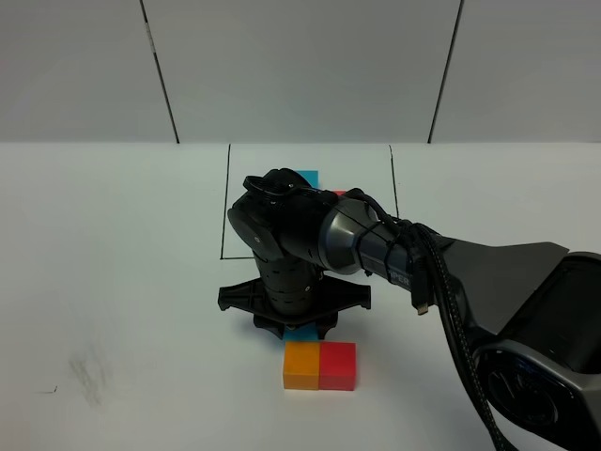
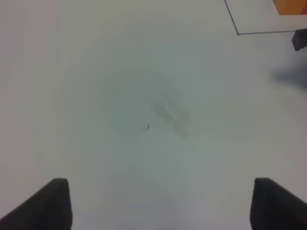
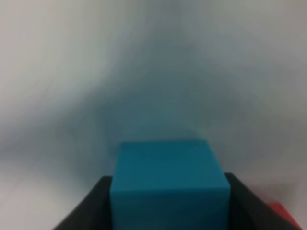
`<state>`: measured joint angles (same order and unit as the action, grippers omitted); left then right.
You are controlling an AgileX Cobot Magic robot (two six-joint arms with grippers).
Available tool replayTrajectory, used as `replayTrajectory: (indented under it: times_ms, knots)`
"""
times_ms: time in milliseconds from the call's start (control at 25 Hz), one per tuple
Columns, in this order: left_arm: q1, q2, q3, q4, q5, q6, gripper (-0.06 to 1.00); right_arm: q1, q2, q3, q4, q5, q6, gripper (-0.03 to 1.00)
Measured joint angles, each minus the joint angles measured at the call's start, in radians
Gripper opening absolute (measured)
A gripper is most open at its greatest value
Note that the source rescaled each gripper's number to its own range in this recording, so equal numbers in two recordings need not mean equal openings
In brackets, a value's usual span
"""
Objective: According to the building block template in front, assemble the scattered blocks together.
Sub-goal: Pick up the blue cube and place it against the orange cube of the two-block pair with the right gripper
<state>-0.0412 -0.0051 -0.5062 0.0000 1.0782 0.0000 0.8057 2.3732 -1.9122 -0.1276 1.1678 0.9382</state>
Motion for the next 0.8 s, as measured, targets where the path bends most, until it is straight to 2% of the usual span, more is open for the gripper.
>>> replayTrajectory:
  times_ms: [360,440,600,680,800]
  knots:
    - [0.0,0.0,0.0,0.0,0.0,0.0,0.65,0.0,0.0,0.0,0.017,-0.023,-0.024,0.0]
    - [0.0,0.0,0.0,0.0,0.0,0.0,0.65,0.0,0.003,0.0,0.021,-0.047,-0.052,0.07]
    - [0.0,0.0,0.0,0.0,0.0,0.0,0.65,0.0,0.022,0.001,0.035,-0.076,-0.12,0.43]
    - [0.0,0.0,0.0,0.0,0.0,0.0,0.65,0.0,0.022,0.001,0.034,-0.076,-0.156,0.65]
    - [0.0,0.0,0.0,0.0,0.0,0.0,0.65,0.0,0.019,0.001,0.002,-0.067,-0.194,0.91]
